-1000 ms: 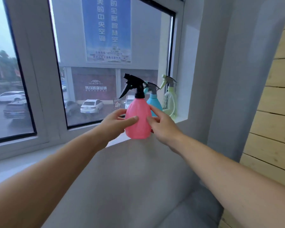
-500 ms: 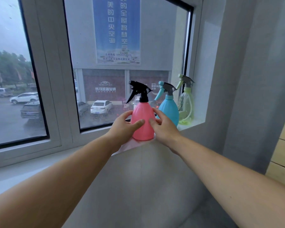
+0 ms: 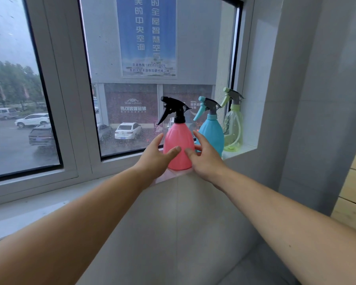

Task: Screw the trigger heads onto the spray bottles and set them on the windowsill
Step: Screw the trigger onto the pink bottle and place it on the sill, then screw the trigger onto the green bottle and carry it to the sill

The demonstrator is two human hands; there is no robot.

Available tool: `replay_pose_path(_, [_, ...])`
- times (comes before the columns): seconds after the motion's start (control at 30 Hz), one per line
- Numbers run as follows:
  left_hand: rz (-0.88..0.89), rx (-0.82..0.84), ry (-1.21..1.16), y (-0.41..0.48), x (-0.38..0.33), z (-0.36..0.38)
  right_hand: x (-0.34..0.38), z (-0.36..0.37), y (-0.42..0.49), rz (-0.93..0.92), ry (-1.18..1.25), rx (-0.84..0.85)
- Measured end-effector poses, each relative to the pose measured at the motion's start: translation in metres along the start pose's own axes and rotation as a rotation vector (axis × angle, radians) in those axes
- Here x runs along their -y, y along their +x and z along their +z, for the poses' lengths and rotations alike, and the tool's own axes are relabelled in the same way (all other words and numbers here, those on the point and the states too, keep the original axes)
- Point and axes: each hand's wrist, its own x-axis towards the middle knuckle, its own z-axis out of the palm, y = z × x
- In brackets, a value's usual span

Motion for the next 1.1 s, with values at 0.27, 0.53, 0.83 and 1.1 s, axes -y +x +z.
replay_pose_path(0.27, [-0.018,-0.161,0.056,-0.025,-0.007,-0.004,-0.012,-0.021,-0.031,0.018,-0.061,-0.094])
replay_pose_path(0.53, [0.129,-0.117,0.037,-0.091,0.024,0.059,-0.091,-0.052,-0.096,0.146,-0.114,-0.182])
replay_pose_path(0.83, [-0.393,0.487,0.314,-0.129,0.185,0.150,-0.250,-0.033,-0.211,0.515,-0.177,-0.028])
replay_pose_path(1.1, [-0.658,0.877,0.666,-0.176,0.321,0.199,-0.381,0.010,-0.274,0.866,-0.241,0.151])
